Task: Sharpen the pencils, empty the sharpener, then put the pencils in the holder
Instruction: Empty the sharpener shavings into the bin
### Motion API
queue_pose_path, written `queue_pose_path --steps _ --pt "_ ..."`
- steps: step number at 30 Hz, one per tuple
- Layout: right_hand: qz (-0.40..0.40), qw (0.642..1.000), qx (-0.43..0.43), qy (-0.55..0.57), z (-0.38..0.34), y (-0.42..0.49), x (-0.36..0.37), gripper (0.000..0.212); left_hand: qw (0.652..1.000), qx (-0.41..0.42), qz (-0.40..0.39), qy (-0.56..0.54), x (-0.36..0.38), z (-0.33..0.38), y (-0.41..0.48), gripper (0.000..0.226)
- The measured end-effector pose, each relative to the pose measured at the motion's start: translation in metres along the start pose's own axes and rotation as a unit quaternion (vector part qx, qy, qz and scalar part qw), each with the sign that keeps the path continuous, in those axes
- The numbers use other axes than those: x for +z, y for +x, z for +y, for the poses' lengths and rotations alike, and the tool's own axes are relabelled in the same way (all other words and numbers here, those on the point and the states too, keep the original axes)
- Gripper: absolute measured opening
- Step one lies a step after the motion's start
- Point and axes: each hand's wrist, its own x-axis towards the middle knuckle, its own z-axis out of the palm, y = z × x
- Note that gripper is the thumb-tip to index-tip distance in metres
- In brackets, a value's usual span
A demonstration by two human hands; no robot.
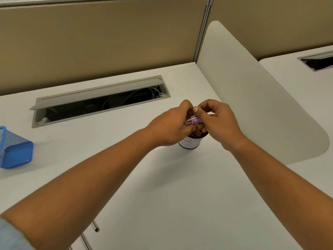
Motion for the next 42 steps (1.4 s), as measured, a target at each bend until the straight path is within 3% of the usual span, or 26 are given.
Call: queue_pose_path --steps 7,13,22,28,33,42 --pt "-0.017 0.999 0.035 0.018 0.000 0.001 -0.004 0.016 0.997 0.015 0.069 -0.034 -0.009 -0.004 0.000 0.029" --pt "-0.013 0.999 0.031 0.008 0.001 0.000 -0.006 0.009 0.987 -0.022 0.114 -0.110 -0.008 -0.005 -0.003 0.034" --pt "-0.029 0.998 0.060 -0.007 0.002 -0.003 -0.011 0.006 0.980 -0.031 0.128 -0.149 -0.008 0.001 -0.004 0.028" --pt "-0.057 0.995 0.062 -0.061 0.001 -0.006 -0.016 0.019 0.978 -0.037 0.141 -0.146 0.000 0.003 0.000 0.024" --pt "-0.046 0.994 0.048 -0.086 0.001 -0.007 -0.016 0.010 0.976 -0.057 0.151 -0.146 0.003 0.002 0.001 0.025" --pt "-0.061 0.993 0.100 -0.010 -0.006 -0.007 -0.017 0.012 0.966 -0.086 0.169 -0.176 0.000 0.001 -0.004 0.026"
